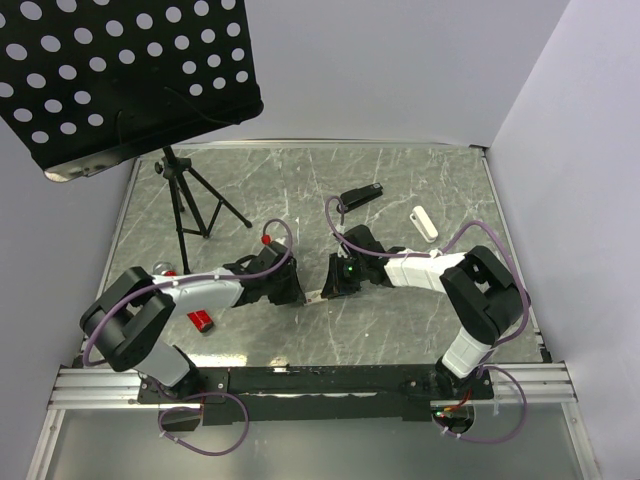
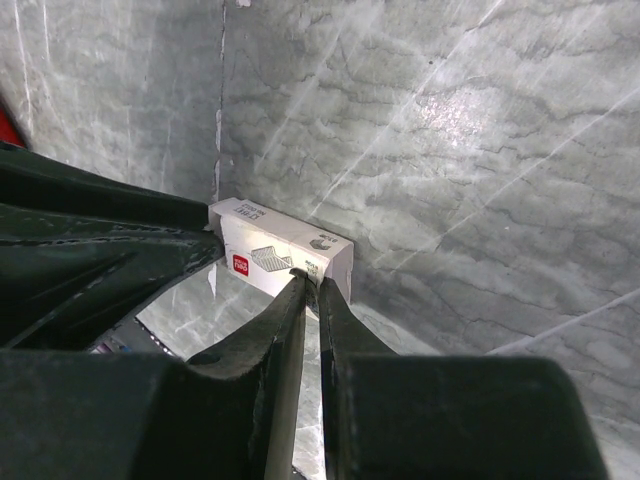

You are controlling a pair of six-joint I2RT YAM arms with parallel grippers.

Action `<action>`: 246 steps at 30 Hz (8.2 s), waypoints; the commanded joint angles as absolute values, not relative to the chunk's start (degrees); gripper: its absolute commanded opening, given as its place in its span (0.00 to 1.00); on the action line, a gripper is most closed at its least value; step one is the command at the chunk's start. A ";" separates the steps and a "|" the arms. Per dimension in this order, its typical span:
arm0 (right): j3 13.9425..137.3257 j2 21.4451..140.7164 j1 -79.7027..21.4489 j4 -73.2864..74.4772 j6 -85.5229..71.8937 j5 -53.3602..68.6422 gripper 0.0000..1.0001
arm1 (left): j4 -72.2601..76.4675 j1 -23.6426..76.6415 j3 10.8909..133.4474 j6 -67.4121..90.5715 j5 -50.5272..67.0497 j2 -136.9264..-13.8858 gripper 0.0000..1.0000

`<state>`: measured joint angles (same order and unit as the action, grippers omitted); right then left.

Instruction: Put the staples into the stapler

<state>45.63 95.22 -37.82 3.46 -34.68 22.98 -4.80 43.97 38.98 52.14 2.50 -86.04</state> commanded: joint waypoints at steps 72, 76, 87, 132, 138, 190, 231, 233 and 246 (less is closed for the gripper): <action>40.08 90.00 -31.99 1.32 -34.37 26.37 0.00 | -13.97 48.08 51.77 50.45 -3.08 -93.95 0.25; 40.17 90.17 -32.08 1.14 -34.45 26.37 0.00 | -14.24 48.25 51.94 50.63 -3.16 -94.31 0.23; 40.08 89.30 -32.08 1.32 -34.45 26.46 0.00 | -16.26 48.52 52.91 50.10 -4.31 -94.57 0.01; 31.57 75.42 -19.34 16.43 -35.42 15.48 0.01 | -19.16 48.52 52.21 50.01 -9.84 -91.59 0.14; 27.43 69.44 -15.73 20.47 -39.02 11.17 0.07 | -18.11 48.60 50.63 50.54 -10.55 -88.95 0.25; 98.08 120.32 -3.25 40.08 6.76 -2.46 0.44 | -6.86 40.35 40.43 17.67 -27.95 -48.42 0.97; 60.38 52.65 -51.05 24.69 9.14 26.01 0.00 | 6.67 41.38 41.57 1.74 46.93 -46.22 0.97; 59.95 52.12 -52.03 24.17 9.14 26.45 0.00 | 7.21 43.32 43.23 1.93 48.51 -48.59 0.97; 58.80 50.01 -54.31 21.01 9.14 27.86 0.00 | 5.80 46.58 47.20 3.25 51.42 -55.19 0.81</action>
